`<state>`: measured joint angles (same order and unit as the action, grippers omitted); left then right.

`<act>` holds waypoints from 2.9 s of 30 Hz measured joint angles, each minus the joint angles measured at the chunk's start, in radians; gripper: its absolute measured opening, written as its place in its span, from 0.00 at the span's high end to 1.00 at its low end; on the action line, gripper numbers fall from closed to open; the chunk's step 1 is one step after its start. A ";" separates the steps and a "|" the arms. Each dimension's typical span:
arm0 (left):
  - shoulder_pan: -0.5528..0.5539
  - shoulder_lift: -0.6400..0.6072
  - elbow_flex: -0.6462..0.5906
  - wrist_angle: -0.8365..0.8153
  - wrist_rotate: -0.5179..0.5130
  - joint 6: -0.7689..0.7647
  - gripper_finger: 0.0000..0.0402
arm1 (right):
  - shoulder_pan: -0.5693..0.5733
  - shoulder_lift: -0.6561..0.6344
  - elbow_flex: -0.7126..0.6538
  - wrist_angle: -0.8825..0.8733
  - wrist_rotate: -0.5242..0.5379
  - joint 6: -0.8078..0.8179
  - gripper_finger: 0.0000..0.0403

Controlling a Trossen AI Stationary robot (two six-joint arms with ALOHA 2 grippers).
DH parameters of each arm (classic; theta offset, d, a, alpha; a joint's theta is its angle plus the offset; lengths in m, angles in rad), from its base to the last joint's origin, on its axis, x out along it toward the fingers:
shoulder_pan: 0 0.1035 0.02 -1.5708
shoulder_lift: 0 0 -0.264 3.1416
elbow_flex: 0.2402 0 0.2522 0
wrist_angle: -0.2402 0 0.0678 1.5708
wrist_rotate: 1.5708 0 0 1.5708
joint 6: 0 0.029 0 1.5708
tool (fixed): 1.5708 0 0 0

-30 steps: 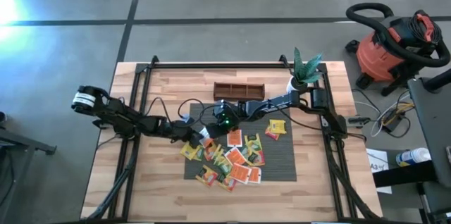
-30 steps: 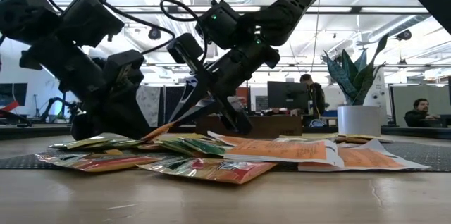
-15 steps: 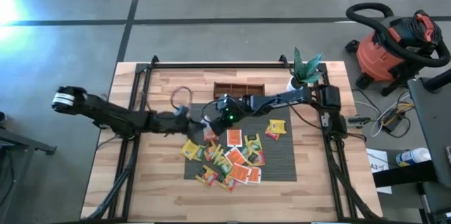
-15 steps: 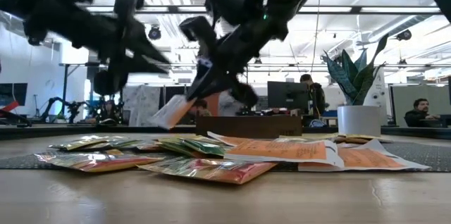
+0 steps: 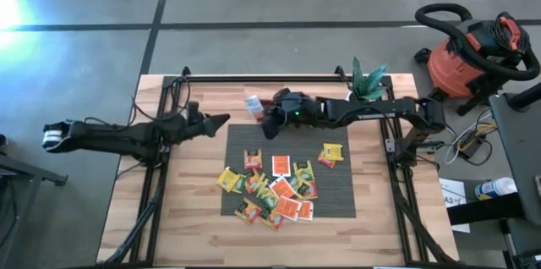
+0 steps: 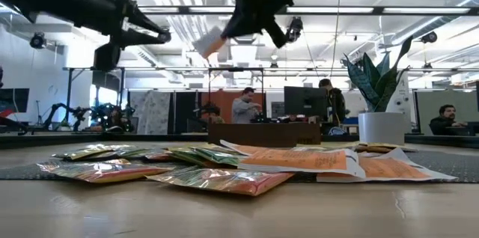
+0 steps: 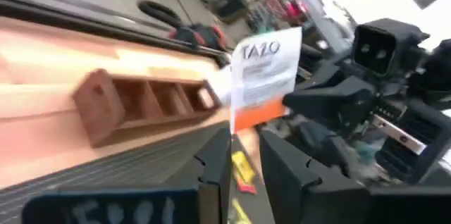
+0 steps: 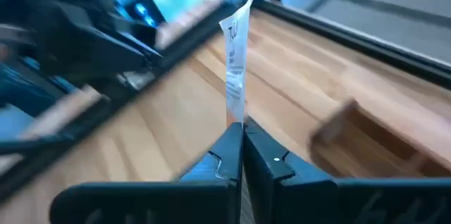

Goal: Pick & Place Tea
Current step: Put the white orange tea bag into the right section of the wooden organizer

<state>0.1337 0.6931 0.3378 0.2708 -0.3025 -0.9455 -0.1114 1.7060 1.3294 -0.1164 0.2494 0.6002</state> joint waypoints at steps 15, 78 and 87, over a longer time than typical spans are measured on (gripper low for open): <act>0.162 0.086 0.000 0.184 0.288 0.167 0.61 | -0.010 -0.017 -0.010 0.185 -0.067 0.104 0.98; 0.198 0.612 0.563 -0.347 0.592 0.937 0.99 | -0.129 0.128 0.546 -0.703 -0.414 -0.699 0.61; 0.194 0.644 0.609 -0.346 0.598 0.973 0.99 | -0.129 0.170 0.595 -0.793 -0.407 -0.715 0.62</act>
<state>0.3278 1.3369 0.9466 -0.0753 0.2953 0.0273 -0.2405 1.8759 1.9244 -0.9093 -0.1578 -0.1149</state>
